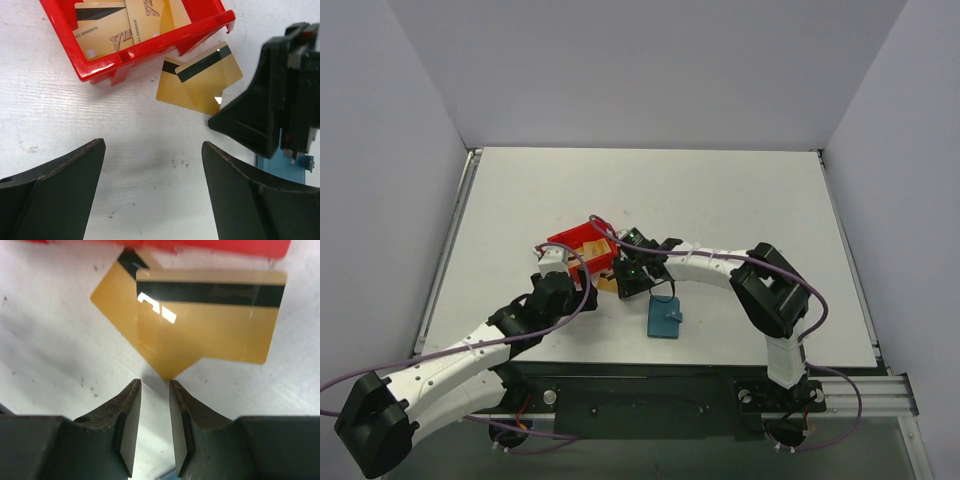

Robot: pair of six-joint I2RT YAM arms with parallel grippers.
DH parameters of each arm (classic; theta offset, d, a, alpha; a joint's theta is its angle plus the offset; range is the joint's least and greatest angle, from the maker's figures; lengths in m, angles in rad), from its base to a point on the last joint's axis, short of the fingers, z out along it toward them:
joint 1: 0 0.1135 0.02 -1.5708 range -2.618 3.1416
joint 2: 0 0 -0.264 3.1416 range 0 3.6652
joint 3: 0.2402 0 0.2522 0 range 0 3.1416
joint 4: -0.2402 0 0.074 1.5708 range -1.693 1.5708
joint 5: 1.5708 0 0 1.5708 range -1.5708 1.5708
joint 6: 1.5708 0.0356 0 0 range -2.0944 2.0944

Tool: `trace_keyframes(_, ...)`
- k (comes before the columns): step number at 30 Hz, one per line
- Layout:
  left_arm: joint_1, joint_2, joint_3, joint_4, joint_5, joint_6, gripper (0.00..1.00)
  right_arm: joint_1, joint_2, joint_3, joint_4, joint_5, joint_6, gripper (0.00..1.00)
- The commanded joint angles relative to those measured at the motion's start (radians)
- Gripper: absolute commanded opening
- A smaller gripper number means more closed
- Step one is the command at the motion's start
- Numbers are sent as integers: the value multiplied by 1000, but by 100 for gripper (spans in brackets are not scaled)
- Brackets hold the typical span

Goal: Put the credit cards into the card holder
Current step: Move the credit card to the center of the board, then move the storage box to the center of the board.

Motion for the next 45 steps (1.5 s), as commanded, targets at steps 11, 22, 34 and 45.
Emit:
trace_keyframes(11,38,97,4,138,14,5,88,-45,-138,-129,104,1,43,31)
trace_keyframes(22,92,228,7,268,43,25,74,-69,-103,-49,165,-13,31,29)
trace_keyframes(34,167,387,20,391,115,52,41,-120,-8,69,145,-39,14,27)
trace_keyframes(45,231,504,73,452,150,72,34,-154,67,149,133,-55,4,27)
